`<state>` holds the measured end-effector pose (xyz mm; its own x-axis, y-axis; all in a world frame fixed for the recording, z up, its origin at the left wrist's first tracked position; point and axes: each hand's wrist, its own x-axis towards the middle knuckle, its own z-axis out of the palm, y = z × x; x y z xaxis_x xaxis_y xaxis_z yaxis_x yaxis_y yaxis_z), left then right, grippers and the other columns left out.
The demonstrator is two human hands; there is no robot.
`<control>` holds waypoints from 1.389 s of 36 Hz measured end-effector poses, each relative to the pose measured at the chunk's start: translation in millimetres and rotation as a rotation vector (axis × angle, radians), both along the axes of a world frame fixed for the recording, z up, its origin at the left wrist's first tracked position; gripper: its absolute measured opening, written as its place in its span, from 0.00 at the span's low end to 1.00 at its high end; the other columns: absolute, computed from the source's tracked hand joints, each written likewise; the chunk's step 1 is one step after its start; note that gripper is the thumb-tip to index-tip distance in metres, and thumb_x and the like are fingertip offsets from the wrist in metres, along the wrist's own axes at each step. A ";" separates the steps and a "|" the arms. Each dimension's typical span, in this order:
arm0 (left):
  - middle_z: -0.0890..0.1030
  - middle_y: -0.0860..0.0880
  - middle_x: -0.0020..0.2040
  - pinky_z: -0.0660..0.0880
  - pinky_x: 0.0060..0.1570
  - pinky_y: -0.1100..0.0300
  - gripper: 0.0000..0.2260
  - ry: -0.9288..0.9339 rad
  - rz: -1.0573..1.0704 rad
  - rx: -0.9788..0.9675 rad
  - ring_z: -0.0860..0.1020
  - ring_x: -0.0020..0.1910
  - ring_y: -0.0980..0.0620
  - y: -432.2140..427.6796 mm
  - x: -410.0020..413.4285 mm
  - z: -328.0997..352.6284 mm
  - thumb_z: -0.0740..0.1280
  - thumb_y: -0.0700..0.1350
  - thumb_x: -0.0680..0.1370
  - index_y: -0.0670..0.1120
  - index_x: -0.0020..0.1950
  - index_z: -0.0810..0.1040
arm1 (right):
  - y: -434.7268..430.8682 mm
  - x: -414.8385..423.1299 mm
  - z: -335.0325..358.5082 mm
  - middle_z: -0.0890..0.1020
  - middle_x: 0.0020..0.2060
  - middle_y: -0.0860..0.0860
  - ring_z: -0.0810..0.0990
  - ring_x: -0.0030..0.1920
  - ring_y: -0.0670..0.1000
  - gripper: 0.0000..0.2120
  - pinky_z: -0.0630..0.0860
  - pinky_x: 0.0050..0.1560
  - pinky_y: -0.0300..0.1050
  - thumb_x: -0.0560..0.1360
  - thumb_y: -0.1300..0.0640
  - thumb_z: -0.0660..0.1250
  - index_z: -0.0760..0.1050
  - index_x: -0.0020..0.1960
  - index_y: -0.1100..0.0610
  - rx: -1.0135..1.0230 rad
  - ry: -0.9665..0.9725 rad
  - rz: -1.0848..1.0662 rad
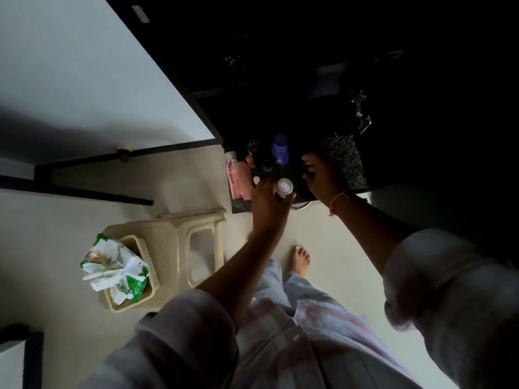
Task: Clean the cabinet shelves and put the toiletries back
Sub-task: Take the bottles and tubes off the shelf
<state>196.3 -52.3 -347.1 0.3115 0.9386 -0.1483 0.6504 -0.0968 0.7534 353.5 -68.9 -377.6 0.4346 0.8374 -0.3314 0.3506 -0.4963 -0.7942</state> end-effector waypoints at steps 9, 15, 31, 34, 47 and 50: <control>0.80 0.47 0.49 0.75 0.49 0.54 0.16 0.021 -0.021 0.003 0.76 0.49 0.48 11.2 11.5 -9.6 0.75 0.47 0.70 0.44 0.55 0.78 | -16.7 -9.5 -5.5 0.79 0.59 0.60 0.77 0.60 0.58 0.19 0.73 0.63 0.55 0.74 0.72 0.62 0.73 0.64 0.63 -0.036 0.037 0.024; 0.78 0.48 0.50 0.75 0.51 0.52 0.15 0.019 -0.017 0.024 0.75 0.49 0.49 11.3 15.1 -14.2 0.74 0.47 0.70 0.45 0.54 0.76 | -19.7 -13.6 -0.7 0.79 0.59 0.59 0.77 0.60 0.57 0.20 0.73 0.63 0.53 0.75 0.71 0.63 0.73 0.65 0.62 -0.040 0.039 0.048; 0.77 0.42 0.55 0.73 0.56 0.52 0.23 0.045 -0.007 0.031 0.73 0.56 0.45 5.8 13.1 -3.7 0.74 0.47 0.70 0.40 0.60 0.72 | -28.3 -23.2 9.6 0.78 0.61 0.57 0.76 0.62 0.57 0.21 0.73 0.63 0.56 0.75 0.68 0.62 0.71 0.68 0.58 -0.063 0.042 0.041; 0.75 0.41 0.56 0.73 0.57 0.51 0.26 0.038 -0.012 0.060 0.72 0.56 0.44 0.8 11.1 4.3 0.75 0.46 0.70 0.40 0.62 0.70 | -32.6 -24.0 14.0 0.78 0.62 0.58 0.76 0.63 0.58 0.21 0.73 0.64 0.56 0.75 0.66 0.63 0.71 0.68 0.59 -0.072 -0.001 0.037; 0.71 0.40 0.65 0.68 0.65 0.53 0.31 0.144 -0.139 0.090 0.68 0.65 0.42 -34.4 -41.0 30.8 0.75 0.44 0.72 0.40 0.69 0.66 | -65.9 -53.8 39.1 0.79 0.58 0.60 0.77 0.57 0.64 0.19 0.74 0.52 0.53 0.78 0.50 0.63 0.71 0.65 0.59 -0.155 -0.379 0.004; 0.72 0.41 0.64 0.69 0.65 0.51 0.23 0.148 -0.125 0.068 0.70 0.63 0.43 -38.3 -56.9 34.9 0.72 0.45 0.74 0.41 0.66 0.70 | -75.7 -73.9 45.7 0.80 0.54 0.60 0.78 0.53 0.65 0.17 0.76 0.46 0.53 0.77 0.48 0.63 0.73 0.60 0.58 -0.170 -0.384 -0.078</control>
